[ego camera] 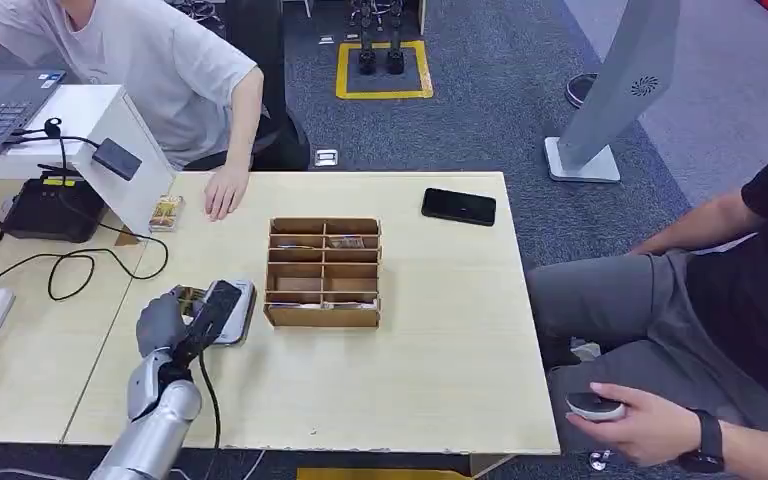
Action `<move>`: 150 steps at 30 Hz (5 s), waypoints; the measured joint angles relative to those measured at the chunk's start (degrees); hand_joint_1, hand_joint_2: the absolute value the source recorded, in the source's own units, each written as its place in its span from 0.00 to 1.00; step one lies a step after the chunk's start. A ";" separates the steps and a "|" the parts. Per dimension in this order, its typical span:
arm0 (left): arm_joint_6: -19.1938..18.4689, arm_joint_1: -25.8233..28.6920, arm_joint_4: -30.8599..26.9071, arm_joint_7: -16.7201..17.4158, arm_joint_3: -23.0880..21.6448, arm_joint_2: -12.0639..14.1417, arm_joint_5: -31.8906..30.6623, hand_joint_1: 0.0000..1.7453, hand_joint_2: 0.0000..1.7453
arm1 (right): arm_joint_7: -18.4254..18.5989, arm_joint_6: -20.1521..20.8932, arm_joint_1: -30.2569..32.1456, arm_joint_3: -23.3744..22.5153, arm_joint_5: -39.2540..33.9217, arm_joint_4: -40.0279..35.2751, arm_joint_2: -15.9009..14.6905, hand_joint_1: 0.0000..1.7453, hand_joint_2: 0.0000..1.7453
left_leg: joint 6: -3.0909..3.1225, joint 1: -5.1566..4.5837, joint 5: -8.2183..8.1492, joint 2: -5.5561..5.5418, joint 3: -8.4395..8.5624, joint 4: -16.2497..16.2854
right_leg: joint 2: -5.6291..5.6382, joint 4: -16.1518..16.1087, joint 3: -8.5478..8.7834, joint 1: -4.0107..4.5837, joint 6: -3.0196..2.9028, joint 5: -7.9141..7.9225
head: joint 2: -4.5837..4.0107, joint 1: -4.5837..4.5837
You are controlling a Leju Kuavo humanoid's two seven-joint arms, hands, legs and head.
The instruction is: Pass the card to the sensor for recognition and then transmit it.
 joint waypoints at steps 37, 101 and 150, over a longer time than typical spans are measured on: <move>9.37 -0.88 -26.14 -25.05 2.86 -0.68 20.16 1.00 1.00 | -0.44 1.64 -0.29 -1.88 4.20 0.00 0.00 0.00 1.00 | 0.00 0.01 0.01 0.01 -0.01 0.00 | 0.00 0.01 -0.03 0.02 0.00 0.01 | 0.00 0.00; -11.45 14.53 -42.76 -28.09 -17.85 11.76 -0.49 0.00 1.00 | -2.67 0.98 0.49 -6.03 3.96 0.09 -1.25 0.00 1.00 | -0.04 0.01 -0.07 0.05 -0.12 -0.01 | 0.07 0.00 -0.17 0.01 -0.02 -0.08 | 0.02 0.00; -7.91 11.40 -28.87 -9.75 -28.63 10.69 -17.07 0.00 1.00 | -2.29 1.92 -0.49 -7.58 7.34 0.04 -1.68 0.00 1.00 | -0.07 0.01 -0.04 0.05 -0.09 -0.01 | 0.08 0.01 -0.15 0.02 -0.03 -0.03 | 0.02 0.00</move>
